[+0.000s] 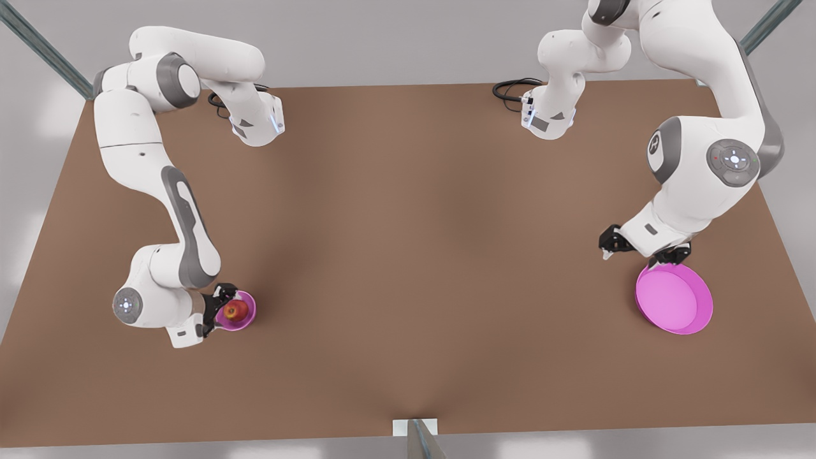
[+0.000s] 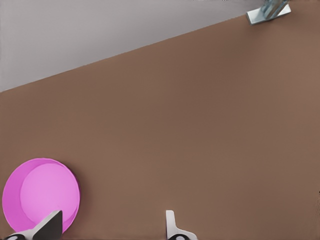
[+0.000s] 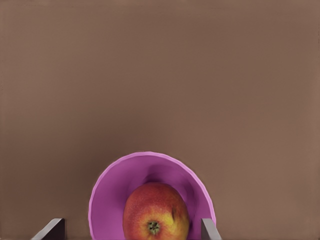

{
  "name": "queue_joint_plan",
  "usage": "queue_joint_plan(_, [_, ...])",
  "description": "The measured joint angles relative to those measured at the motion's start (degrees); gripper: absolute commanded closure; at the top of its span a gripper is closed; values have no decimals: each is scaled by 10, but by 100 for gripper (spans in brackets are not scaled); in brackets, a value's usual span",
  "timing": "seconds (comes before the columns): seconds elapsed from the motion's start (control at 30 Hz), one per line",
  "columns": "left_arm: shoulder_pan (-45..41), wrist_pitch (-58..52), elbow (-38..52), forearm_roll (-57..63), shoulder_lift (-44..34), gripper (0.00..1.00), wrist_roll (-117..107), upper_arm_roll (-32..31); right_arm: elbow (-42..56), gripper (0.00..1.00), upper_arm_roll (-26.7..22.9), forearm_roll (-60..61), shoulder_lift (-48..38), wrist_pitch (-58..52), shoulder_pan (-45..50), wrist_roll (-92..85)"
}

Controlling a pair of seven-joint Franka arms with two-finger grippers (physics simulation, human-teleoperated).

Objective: Use the left arm to pick up the apple from the plate, transfer it to the gripper of the right arm, and then use the right arm to place it into the bowl

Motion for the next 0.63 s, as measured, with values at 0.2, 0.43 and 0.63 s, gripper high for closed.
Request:
queue_joint_plan(0.2, [-1,0,0,-1,0,0,-66,0,104,0,62,-72,-192,-94,58,95])
queue_joint_plan(0.43, [-3,0,2,0,7,0,-120,-3,51,0,-158,-17,-275,-218,161,236])
queue_joint_plan(0.63, [-5,0,4,0,6,0,-151,-6,69,0,-156,-7,-267,-255,175,341])
